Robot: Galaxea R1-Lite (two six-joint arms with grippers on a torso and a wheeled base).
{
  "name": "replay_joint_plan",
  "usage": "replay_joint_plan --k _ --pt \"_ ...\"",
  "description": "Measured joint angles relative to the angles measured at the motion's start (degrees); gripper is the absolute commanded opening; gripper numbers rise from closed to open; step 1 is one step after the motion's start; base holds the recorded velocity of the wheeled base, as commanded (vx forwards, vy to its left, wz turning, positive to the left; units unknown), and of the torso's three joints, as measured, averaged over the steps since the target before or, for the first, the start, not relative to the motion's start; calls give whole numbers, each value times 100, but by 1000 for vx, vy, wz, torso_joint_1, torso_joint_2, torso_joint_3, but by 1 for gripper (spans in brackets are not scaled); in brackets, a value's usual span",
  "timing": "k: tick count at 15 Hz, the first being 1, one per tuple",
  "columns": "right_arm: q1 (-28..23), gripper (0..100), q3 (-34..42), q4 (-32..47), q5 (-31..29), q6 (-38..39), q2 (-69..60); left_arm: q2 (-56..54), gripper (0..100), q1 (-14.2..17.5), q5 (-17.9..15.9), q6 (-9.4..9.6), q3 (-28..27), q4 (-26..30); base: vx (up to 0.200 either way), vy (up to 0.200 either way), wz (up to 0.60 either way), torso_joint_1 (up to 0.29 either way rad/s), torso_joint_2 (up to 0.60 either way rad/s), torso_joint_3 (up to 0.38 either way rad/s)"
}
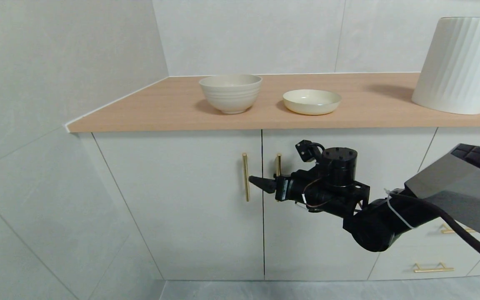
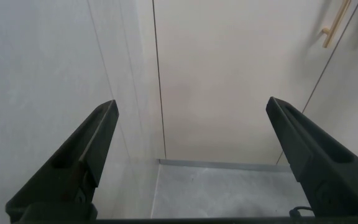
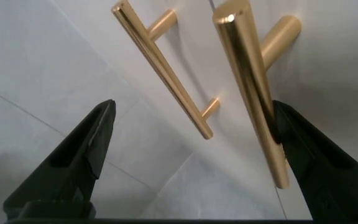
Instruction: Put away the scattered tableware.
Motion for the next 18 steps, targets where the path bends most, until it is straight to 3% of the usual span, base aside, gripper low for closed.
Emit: replay_joint_plan --k 6,18 --pt "57 100 124 -57 71 101 -20 0 100 0 2 -2 0 2 0 0 0 0 0 0" --pt "57 100 1866 30 1757 118 -1473 0 100 0 0 -2 0 2 0 0 0 0 0 0"
